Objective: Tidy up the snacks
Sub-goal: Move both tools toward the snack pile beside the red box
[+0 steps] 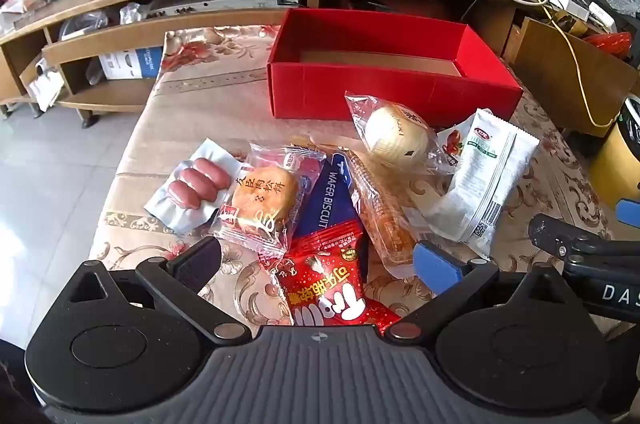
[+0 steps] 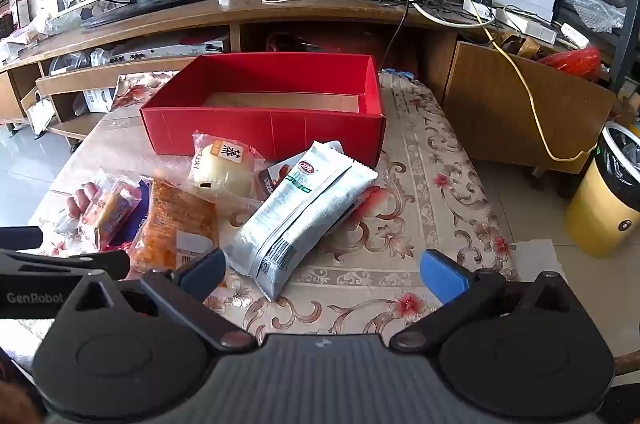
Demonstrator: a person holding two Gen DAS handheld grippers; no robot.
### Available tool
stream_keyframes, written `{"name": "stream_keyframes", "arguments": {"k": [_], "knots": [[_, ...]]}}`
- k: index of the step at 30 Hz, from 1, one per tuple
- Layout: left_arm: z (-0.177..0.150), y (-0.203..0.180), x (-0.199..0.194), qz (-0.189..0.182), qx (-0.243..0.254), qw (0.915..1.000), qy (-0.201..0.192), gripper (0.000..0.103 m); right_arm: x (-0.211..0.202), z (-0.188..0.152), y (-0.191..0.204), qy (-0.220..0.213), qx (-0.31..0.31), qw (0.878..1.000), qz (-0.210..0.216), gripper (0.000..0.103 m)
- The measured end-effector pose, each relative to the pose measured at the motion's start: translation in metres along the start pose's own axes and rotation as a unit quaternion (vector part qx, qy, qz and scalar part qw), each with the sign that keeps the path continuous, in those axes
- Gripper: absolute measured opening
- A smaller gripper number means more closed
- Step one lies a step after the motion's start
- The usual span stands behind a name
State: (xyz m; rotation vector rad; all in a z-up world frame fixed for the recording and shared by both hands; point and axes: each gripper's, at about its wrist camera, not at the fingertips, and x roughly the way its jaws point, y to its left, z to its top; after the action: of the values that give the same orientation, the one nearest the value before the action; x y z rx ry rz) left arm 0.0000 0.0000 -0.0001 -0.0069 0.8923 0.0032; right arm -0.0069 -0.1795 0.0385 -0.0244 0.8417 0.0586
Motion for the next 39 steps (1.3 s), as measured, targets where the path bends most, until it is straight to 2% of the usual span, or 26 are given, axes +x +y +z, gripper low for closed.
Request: {"name": "stream_keyframes", "arguments": {"k": [17,39], "knots": [[-0.0027,0.0061,0.0054,-0.004,-0.012,0.9989,0.044,0.103,0.0042,-0.0024,0.0039,0.014,-0.013,1.0,-0.002,0.098],[-0.007,0.0043,0.0078,0.004,-0.009,0.9987,0.05,0.103,0.0097,-0.006,0.0095,0.031,-0.027,0.999,0.002,0.098]]}}
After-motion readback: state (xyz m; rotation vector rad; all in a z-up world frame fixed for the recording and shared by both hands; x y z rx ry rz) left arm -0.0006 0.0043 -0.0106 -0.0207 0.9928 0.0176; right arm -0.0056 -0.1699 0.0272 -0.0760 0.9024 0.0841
